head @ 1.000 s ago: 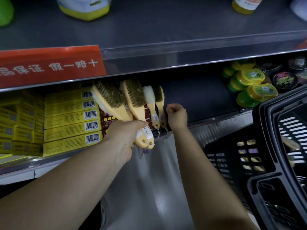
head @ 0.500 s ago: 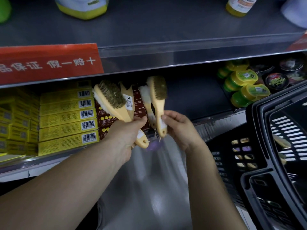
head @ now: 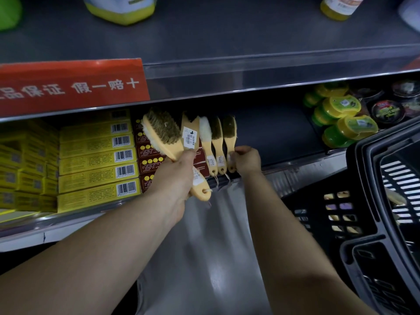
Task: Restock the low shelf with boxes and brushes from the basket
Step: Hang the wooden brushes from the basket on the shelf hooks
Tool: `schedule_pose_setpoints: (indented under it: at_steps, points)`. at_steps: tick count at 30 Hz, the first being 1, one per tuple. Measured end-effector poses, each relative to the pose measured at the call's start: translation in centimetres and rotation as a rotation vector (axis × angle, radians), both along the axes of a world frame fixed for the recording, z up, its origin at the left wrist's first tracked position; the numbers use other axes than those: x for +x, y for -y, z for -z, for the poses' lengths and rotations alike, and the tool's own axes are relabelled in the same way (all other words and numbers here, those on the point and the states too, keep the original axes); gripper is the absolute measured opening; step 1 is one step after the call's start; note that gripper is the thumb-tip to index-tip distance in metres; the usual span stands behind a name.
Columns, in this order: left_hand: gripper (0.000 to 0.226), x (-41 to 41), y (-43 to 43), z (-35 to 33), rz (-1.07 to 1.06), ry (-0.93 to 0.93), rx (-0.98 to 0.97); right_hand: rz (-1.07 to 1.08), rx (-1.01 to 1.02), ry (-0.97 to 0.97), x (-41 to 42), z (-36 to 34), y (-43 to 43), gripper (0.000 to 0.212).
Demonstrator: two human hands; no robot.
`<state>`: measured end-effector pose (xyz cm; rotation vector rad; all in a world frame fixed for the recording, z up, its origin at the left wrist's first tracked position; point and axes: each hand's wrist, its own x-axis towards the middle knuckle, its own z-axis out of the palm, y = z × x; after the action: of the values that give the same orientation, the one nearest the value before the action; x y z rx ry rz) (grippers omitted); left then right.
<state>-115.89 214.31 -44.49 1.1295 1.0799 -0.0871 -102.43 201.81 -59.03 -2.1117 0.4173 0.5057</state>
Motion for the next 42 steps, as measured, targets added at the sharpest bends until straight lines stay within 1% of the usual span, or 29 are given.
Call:
schedule_pose_setpoints:
  at_steps: [2,4,5,6,8,9,10,12,14,16,17,19,21,23,27,30,32,35,37,39,41,42]
  points:
    - [0.021,0.0,0.0,0.1,-0.003,-0.01,-0.008,0.008,-0.042,0.036,-0.2,-0.5,0.3,0.02]
    - [0.019,0.0,-0.1,0.2,-0.005,-0.017,-0.03,0.021,-0.057,0.144,-1.3,-2.3,0.3,0.014]
    - [0.019,0.0,-0.1,0.2,-0.003,-0.022,-0.036,0.016,-0.001,0.187,-2.2,-3.6,0.2,0.012]
    - [0.02,-0.1,-0.1,0.2,0.002,-0.026,-0.035,-0.015,0.109,0.187,-3.3,-5.1,0.0,0.018]
    - [0.021,-0.1,-0.1,0.3,0.02,-0.03,-0.012,-0.158,0.419,0.053,-6.0,-8.4,-0.7,0.031]
    - [0.022,-0.1,0.0,0.3,0.031,-0.026,-0.003,-0.251,0.563,-0.032,-7.3,-9.9,-1.0,0.033]
    - [0.023,0.0,0.1,0.3,0.041,-0.018,-0.003,-0.337,0.665,-0.095,-8.5,-10.9,-1.3,0.032]
    - [0.022,0.1,0.3,0.1,0.058,0.002,-0.025,-0.416,0.749,-0.13,-9.9,-11.9,-1.7,0.025]
    - [0.02,0.2,0.5,-0.2,0.059,0.008,-0.047,-0.348,0.769,-0.132,-10.0,-12.0,-1.7,0.019]
    - [0.017,0.4,0.5,-0.5,0.052,0.004,-0.037,-0.197,0.722,-0.103,-8.9,-11.0,-1.1,0.017]
    - [0.014,0.4,0.4,-0.6,0.049,0.002,-0.018,-0.113,0.638,-0.07,-7.9,-10.3,-0.6,0.018]
    - [0.013,0.4,0.3,-0.9,0.064,0.007,0.033,0.008,0.374,-0.004,-5.3,-8.1,0.4,0.019]
    - [0.016,0.2,0.2,-0.9,0.115,0.028,0.085,0.045,0.122,0.031,-2.7,-5.6,1.4,0.02]
    - [0.016,0.0,0.2,-0.9,0.162,0.055,0.106,0.019,-0.006,0.021,-0.9,-3.5,1.9,0.021]
    - [0.017,0.0,0.2,-0.7,0.189,0.086,0.144,-0.09,-0.098,0.047,0.3,-1.0,2.0,0.02]
    - [0.018,0.2,0.1,-0.4,0.17,0.074,0.189,-0.142,-0.15,0.098,0.5,-0.3,1.9,0.037]
    - [0.018,0.4,0.1,-0.1,0.172,0.053,0.175,-0.164,-0.186,0.115,0.5,0.0,2.1,0.041]
    - [0.016,0.4,0.2,0.0,0.177,0.057,0.118,-0.177,-0.234,0.118,0.3,0.0,2.4,0.03]
    - [0.016,0.3,0.3,-0.1,0.185,0.094,0.071,-0.182,-0.279,0.101,0.1,-0.3,2.4,0.023]
    - [0.014,0.2,0.2,0.0,0.185,0.113,0.055,-0.161,-0.297,0.121,-0.5,-1.3,2.3,0.027]
    - [0.014,0.1,-0.1,0.3,0.157,0.111,0.056,-0.129,-0.252,0.233,-1.8,-3.3,1.9,0.031]
    - [0.014,0.1,-0.1,0.4,0.138,0.111,0.055,-0.137,-0.168,0.276,-2.7,-4.5,1.6,0.027]
